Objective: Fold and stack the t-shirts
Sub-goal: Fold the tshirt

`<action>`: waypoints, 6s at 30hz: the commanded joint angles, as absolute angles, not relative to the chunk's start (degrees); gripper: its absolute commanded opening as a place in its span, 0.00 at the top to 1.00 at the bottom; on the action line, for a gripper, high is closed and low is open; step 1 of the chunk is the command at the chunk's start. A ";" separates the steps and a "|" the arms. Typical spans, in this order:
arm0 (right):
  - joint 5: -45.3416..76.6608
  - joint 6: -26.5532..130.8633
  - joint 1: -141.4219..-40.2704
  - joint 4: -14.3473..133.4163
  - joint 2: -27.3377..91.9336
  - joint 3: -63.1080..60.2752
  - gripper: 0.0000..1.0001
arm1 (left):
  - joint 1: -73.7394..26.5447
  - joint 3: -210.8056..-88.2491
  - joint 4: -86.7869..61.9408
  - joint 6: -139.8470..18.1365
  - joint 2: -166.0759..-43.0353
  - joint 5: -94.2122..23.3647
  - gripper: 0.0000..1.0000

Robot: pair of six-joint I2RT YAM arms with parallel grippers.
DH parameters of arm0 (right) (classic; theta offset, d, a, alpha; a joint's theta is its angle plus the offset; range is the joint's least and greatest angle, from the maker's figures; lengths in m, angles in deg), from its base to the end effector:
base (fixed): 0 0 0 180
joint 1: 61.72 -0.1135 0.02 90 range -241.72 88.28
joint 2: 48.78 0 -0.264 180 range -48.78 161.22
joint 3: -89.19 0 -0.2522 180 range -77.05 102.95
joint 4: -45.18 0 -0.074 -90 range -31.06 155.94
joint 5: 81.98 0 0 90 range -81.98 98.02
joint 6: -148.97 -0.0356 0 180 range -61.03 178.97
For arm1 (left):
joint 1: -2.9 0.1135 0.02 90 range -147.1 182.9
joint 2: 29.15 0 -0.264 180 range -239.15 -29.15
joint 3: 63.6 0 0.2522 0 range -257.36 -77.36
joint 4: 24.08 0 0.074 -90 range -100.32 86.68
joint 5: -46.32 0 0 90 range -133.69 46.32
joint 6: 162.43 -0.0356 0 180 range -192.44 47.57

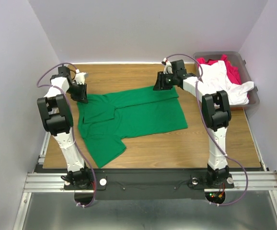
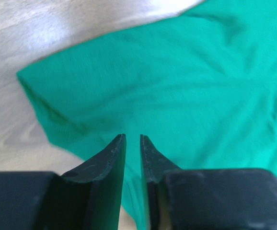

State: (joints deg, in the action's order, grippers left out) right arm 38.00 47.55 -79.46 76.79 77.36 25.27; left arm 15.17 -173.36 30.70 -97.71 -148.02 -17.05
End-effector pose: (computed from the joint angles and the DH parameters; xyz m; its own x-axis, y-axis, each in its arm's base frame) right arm 0.4730 0.1700 0.2129 -0.7433 -0.0577 -0.6664 -0.4818 0.7373 0.4735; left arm 0.4363 0.0786 0.2097 -0.7922 0.2184 -0.5698 0.3772 0.9092 -0.1760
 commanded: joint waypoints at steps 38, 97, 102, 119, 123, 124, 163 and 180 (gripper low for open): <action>35.01 71.71 -72.70 95.06 61.87 14.63 0.34 | 15.03 -166.69 28.19 -106.71 -131.99 -9.05 0.62; 18.04 102.39 -78.51 96.47 58.00 -6.03 0.56 | 9.41 -143.45 29.76 -130.35 -121.61 -20.04 0.47; 17.16 102.74 -78.51 95.24 58.44 -7.70 0.66 | 9.49 -140.21 27.65 -132.37 -122.84 -23.11 0.48; 16.63 101.42 -78.51 95.06 58.80 -7.62 0.99 | 8.88 -129.91 20.43 -133.61 -123.20 -30.24 0.48; 16.72 101.33 -78.51 95.06 58.80 -7.62 0.99 | 8.88 -133.42 25.62 -134.22 -118.19 -28.49 0.48; 16.63 101.33 -78.51 95.06 58.71 -7.62 0.99 | 8.53 -135.35 27.89 -134.22 -116.88 -27.35 0.48; 16.02 100.81 -78.51 96.99 51.34 -12.27 1.00 | 5.89 -128.86 32.03 -131.58 -113.01 -27.08 1.00; 16.19 102.38 -77.98 103.15 47.98 -4.90 0.99 | 8.53 -142.91 43.73 -130.88 -111.50 -21.54 1.00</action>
